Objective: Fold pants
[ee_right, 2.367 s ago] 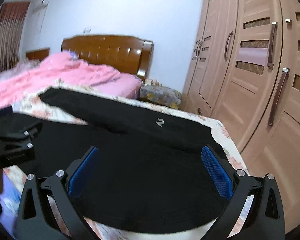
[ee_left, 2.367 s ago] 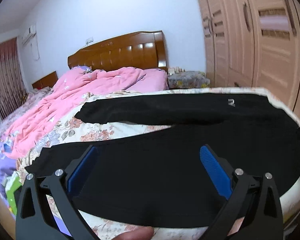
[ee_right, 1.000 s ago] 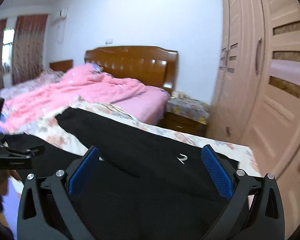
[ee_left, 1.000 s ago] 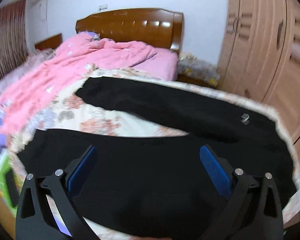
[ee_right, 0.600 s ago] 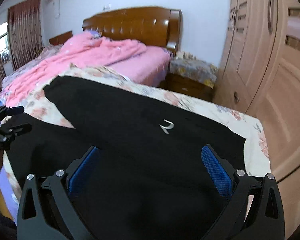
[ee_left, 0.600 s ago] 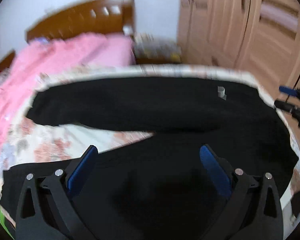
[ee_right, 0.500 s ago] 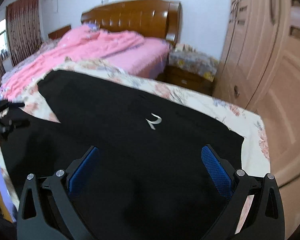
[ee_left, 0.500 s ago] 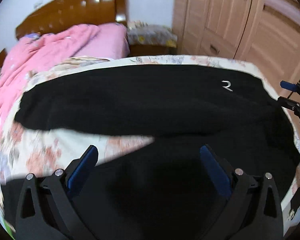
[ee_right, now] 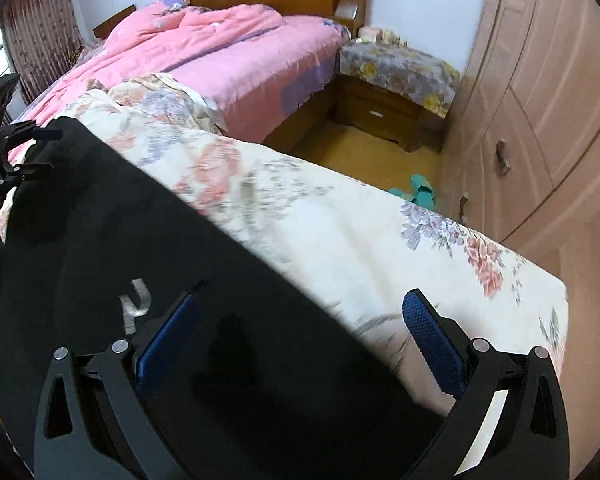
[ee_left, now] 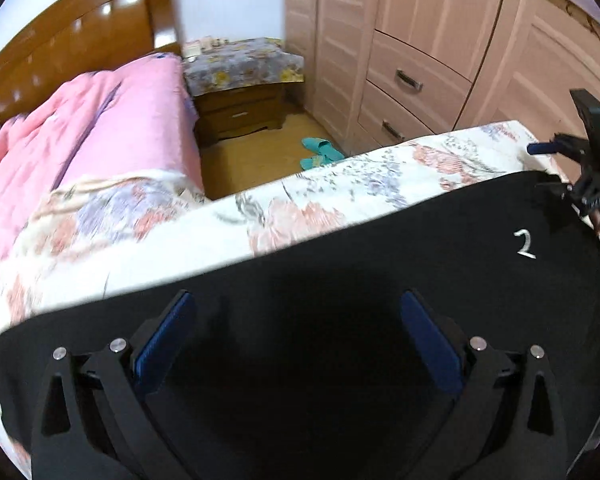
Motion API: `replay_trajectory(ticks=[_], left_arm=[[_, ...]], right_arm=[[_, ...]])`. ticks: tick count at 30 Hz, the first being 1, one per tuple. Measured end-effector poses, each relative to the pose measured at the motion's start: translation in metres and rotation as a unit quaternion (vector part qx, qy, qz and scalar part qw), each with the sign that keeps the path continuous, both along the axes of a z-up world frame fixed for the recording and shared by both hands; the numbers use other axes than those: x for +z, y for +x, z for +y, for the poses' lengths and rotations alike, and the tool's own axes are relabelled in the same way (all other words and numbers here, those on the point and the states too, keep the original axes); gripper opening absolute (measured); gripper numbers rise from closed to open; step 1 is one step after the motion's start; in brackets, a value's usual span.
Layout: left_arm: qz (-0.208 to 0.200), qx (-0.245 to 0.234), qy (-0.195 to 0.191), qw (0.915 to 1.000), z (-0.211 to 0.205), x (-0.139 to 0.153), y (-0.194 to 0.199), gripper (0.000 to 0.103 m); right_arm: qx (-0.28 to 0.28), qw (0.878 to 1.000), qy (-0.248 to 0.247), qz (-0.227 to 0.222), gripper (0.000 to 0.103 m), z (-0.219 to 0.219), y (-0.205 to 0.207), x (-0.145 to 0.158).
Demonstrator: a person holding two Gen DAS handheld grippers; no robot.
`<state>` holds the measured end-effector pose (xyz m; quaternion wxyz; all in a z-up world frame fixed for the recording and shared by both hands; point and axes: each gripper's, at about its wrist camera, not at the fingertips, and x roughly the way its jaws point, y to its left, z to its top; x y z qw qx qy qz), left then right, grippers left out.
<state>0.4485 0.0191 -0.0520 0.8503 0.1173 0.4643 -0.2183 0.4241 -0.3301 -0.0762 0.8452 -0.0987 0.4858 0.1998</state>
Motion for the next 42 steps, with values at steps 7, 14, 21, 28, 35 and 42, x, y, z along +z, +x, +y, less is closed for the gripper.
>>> replay_trajectory(ticks=[7,14,21,28,35,42], left_arm=[[0.004,-0.067,-0.013,0.9977,-0.009,-0.016,0.031,0.101],[0.010,-0.144,-0.018,0.9894,-0.030,-0.013,0.037,0.101],[0.045,-0.227,-0.016,0.9727,-0.055,-0.017,0.041,0.101],[0.095,-0.273,-0.026,0.9569,-0.056,-0.028,0.032,0.063],[0.023,-0.238,-0.026,0.9707,-0.035,0.005,-0.008,0.016],[-0.121,-0.214,0.037,0.9686,-0.025,0.068,-0.122,0.013]], right_arm=[[0.074,0.995,0.066,0.021,0.060,-0.008,-0.015,-0.012],[0.096,0.992,0.018,-0.075,0.009,0.003,-0.066,0.025],[0.079,0.987,0.021,-0.140,0.009,0.003,-0.102,0.054],[0.073,0.983,0.030,-0.164,0.009,0.008,-0.140,0.072],[0.039,0.986,0.006,-0.164,0.009,0.014,-0.145,0.073],[0.034,0.979,0.006,-0.199,0.009,0.023,-0.206,0.105]])
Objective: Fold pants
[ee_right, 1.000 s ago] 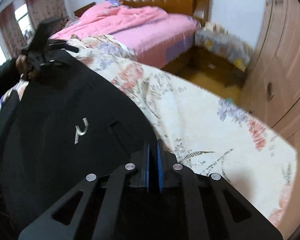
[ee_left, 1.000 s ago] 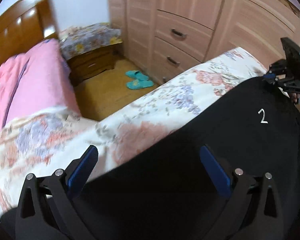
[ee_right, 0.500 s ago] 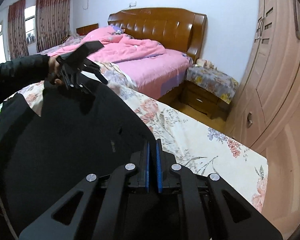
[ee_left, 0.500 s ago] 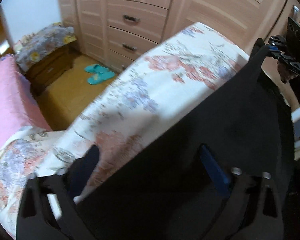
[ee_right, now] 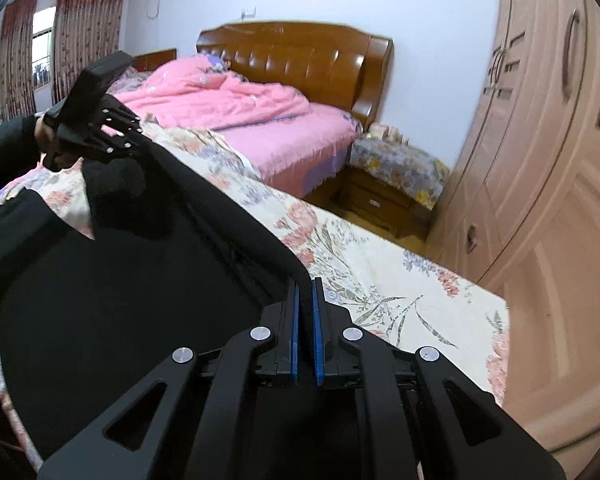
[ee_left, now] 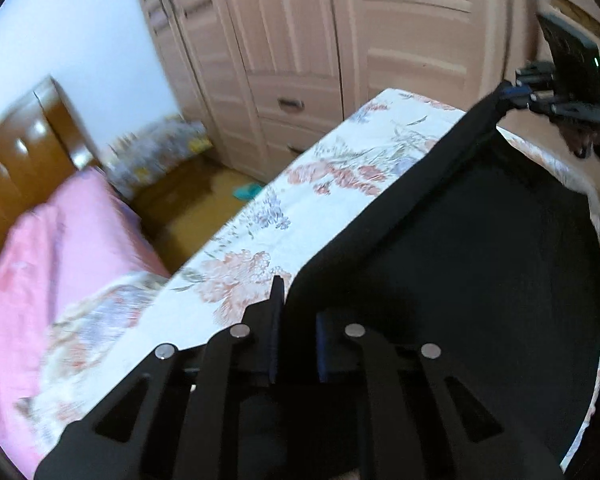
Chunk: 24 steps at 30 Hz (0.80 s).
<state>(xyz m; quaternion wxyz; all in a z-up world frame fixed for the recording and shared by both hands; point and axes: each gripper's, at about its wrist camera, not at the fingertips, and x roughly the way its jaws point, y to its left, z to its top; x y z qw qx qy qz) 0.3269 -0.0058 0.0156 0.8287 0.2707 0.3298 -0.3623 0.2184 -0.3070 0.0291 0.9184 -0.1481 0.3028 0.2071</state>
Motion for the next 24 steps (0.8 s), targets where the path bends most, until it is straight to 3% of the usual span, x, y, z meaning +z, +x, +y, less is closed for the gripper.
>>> replay_trajectory(ticks=[7,13,20,24], left_arm=[[-0.092,0.020,0.021,0.9953,0.015,0.016,-0.127,0.013],[-0.112,0.055,0.008,0.9922,0.024,-0.010,-0.222,0.013],[-0.086,0.079,0.033,0.9926,0.023,-0.070,-0.271,0.013],[-0.098,0.087,0.038,0.9906,0.025,-0.078,-0.287,0.013]], right_arm=[[0.011,1.000,0.003,-0.025,0.009,0.012,-0.092,0.012],[0.025,1.000,0.010,-0.008,0.009,0.024,-0.166,-0.015],[0.013,0.998,-0.006,0.058,0.009,0.038,-0.203,-0.097],[0.006,0.999,-0.009,0.053,0.009,0.042,-0.212,-0.092]])
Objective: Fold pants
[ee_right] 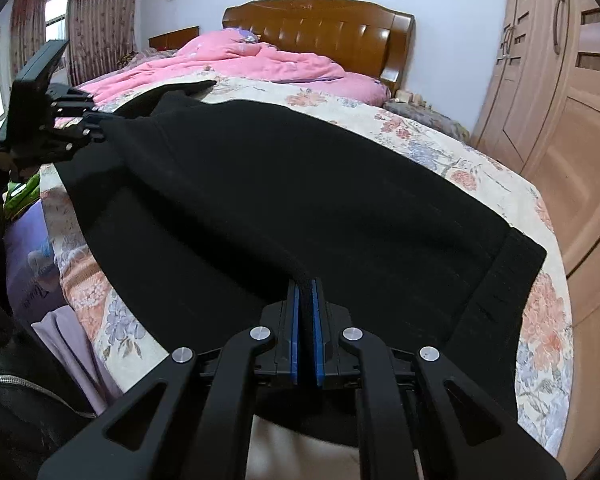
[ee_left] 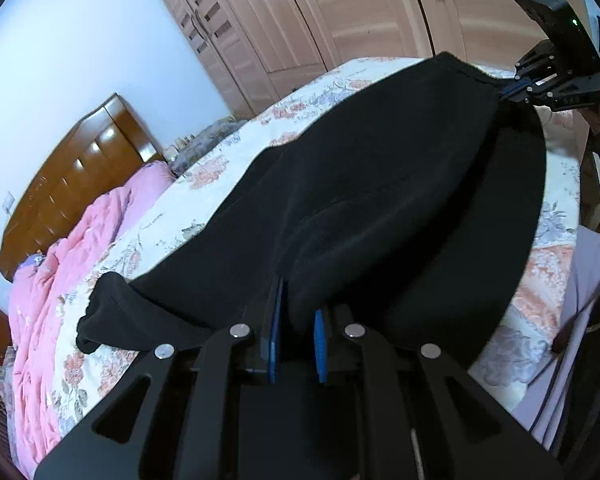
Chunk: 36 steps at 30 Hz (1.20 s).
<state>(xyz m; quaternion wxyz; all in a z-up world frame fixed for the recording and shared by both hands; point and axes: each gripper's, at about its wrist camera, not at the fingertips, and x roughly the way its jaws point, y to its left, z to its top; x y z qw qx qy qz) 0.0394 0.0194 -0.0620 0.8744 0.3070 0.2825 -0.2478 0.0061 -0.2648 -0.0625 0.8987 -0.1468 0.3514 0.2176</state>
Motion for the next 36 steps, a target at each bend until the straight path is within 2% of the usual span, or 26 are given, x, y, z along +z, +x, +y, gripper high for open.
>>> replay_trajectory(ticks=[2,4,6,10,14,16,18,20,21,23,26,31,34,35,36], left_arm=[[-0.014,-0.001,-0.011,0.9998,0.003,0.007,-0.013,0.013],[-0.020,-0.005,-0.005,0.9998,0.004,0.006,-0.023,0.013],[-0.003,-0.015,0.009,0.9998,-0.001,-0.009,-0.028,0.013],[0.028,-0.016,0.049,0.9983,-0.012,-0.046,-0.023,0.013],[0.024,-0.011,0.028,0.9993,-0.008,-0.044,-0.026,0.014],[0.027,-0.010,0.021,0.9994,-0.007,-0.043,-0.024,0.017],[0.034,-0.004,0.016,0.9993,-0.006,-0.047,-0.021,0.020],[0.037,-0.003,0.008,0.9993,-0.005,-0.050,-0.021,0.030],[0.035,-0.003,0.006,0.9994,-0.006,-0.050,-0.022,0.033],[0.021,0.003,0.004,0.9998,-0.008,-0.051,-0.026,0.044],[0.014,0.008,0.001,0.9999,-0.007,-0.052,-0.027,0.050],[0.011,0.011,0.007,0.9999,-0.010,-0.051,-0.025,0.053],[0.005,0.009,0.016,0.9998,-0.013,-0.052,-0.025,0.053],[0.000,0.009,0.020,0.9998,-0.015,-0.052,-0.025,0.053],[-0.004,0.009,0.025,0.9996,-0.017,-0.053,-0.026,0.053]], right_arm=[[0.003,1.000,-0.012,-0.017,0.009,0.001,-0.011,0.014],[0.004,1.000,-0.009,-0.019,0.009,-0.004,-0.018,0.020],[-0.004,1.000,-0.012,-0.008,0.009,-0.010,-0.019,0.011],[-0.013,1.000,-0.018,0.022,0.009,-0.009,-0.018,-0.024],[-0.027,0.999,0.002,0.022,0.009,-0.014,-0.022,-0.021],[-0.031,0.999,0.006,0.031,0.013,-0.016,-0.024,-0.023],[-0.051,0.997,0.048,0.045,0.034,-0.028,-0.032,-0.018],[-0.085,0.990,0.107,0.029,0.050,-0.053,-0.049,-0.008],[-0.103,0.987,0.124,0.020,0.054,-0.064,-0.056,-0.005],[-0.146,0.977,0.154,0.018,0.054,-0.090,-0.067,-0.004],[-0.201,0.958,0.199,0.041,0.054,-0.121,-0.068,-0.018],[-0.233,0.930,0.276,0.067,0.054,-0.136,-0.049,-0.032],[-0.243,0.918,0.299,0.095,0.054,-0.134,-0.038,-0.039],[-0.245,0.914,0.310,0.093,0.049,-0.132,-0.038,-0.039],[-0.253,0.915,0.301,0.087,0.042,-0.128,-0.038,-0.038]])
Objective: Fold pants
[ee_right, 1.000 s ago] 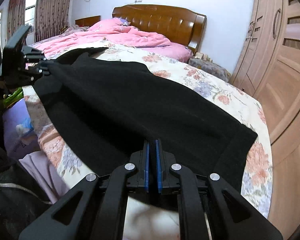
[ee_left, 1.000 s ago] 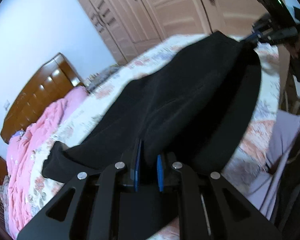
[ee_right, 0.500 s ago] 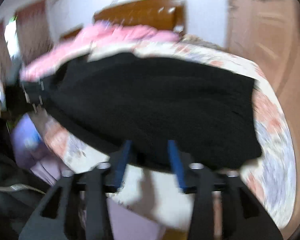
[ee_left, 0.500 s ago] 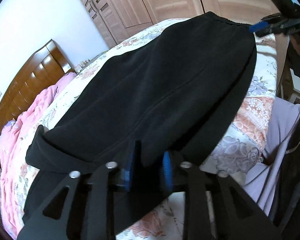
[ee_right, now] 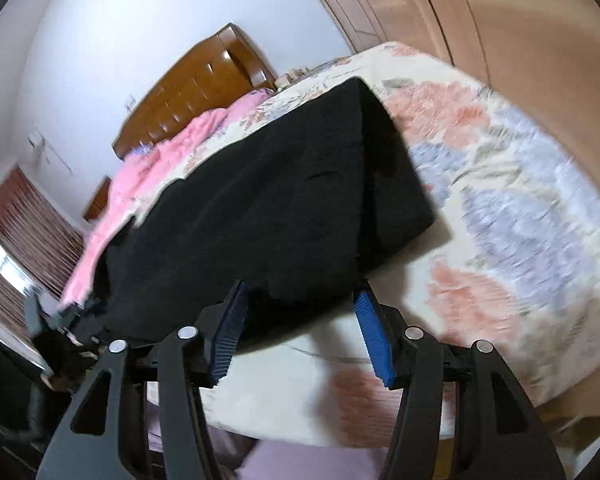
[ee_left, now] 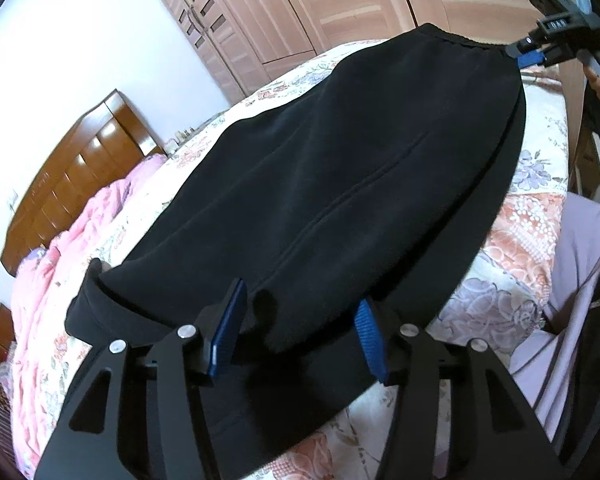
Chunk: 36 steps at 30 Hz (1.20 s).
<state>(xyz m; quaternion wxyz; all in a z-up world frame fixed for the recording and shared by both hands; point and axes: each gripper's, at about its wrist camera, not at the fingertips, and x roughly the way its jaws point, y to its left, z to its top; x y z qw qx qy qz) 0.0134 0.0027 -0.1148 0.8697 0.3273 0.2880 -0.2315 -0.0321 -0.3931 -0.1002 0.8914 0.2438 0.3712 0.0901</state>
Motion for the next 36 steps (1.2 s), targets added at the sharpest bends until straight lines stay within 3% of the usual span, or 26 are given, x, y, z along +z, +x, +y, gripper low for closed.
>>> replay_trajectory(ticks=[3,6,8,11,13,16,19,23,25,29,31,34,35,36], left_arm=[[0.005,-0.010,0.000,0.9999,-0.005,-0.001,-0.003,0.031],[-0.006,-0.013,0.016,0.9998,-0.009,-0.005,-0.006,0.027],[-0.005,-0.008,0.007,0.9999,-0.008,-0.005,-0.003,0.021],[0.002,-0.001,-0.006,1.0000,-0.008,-0.003,0.000,0.010],[-0.015,0.003,-0.023,0.9996,-0.006,0.011,-0.003,0.008],[-0.045,0.008,-0.042,0.9981,-0.006,0.041,-0.010,0.008],[-0.057,-0.001,-0.041,0.9975,-0.016,0.058,-0.021,0.008],[-0.028,-0.015,0.036,0.9988,-0.040,0.017,-0.019,0.009],[-0.007,-0.019,0.072,0.9972,-0.049,-0.012,-0.014,0.009],[-0.011,-0.010,0.032,0.9994,-0.039,0.000,-0.015,0.009],[0.003,-0.010,0.016,0.9998,-0.033,0.001,-0.013,0.010],[0.011,-0.011,0.026,0.9995,-0.036,-0.012,-0.014,0.014],[0.003,-0.009,0.021,0.9997,-0.035,-0.012,-0.016,0.016],[0.007,-0.003,0.012,0.9999,-0.033,-0.012,-0.016,0.018]], right_arm=[[-0.010,0.999,-0.030,-0.010,0.039,0.010,-0.005,0.005],[-0.017,1.000,-0.019,-0.009,0.040,0.009,-0.003,0.006],[-0.021,1.000,-0.003,-0.001,0.039,0.005,0.005,-0.001],[-0.022,1.000,-0.009,-0.021,0.020,0.009,0.005,0.008],[-0.006,0.997,-0.054,-0.054,0.018,0.019,0.003,0.035],[-0.002,0.994,-0.074,-0.077,0.018,0.017,0.008,0.061],[-0.012,0.996,-0.065,-0.064,0.018,0.000,0.020,0.057],[-0.027,0.998,-0.055,0.001,0.018,-0.013,0.035,0.008],[-0.032,0.999,-0.043,-0.007,0.018,-0.015,0.031,0.006],[-0.025,0.998,-0.048,-0.019,0.018,-0.012,0.022,0.017],[-0.024,0.998,-0.058,-0.005,0.018,-0.013,0.028,0.008],[-0.023,0.999,-0.038,-0.008,0.020,-0.019,0.024,0.002],[-0.023,0.999,-0.046,-0.006,0.026,-0.018,0.022,0.006],[-0.028,0.998,-0.059,-0.003,0.042,-0.016,0.019,0.010]])
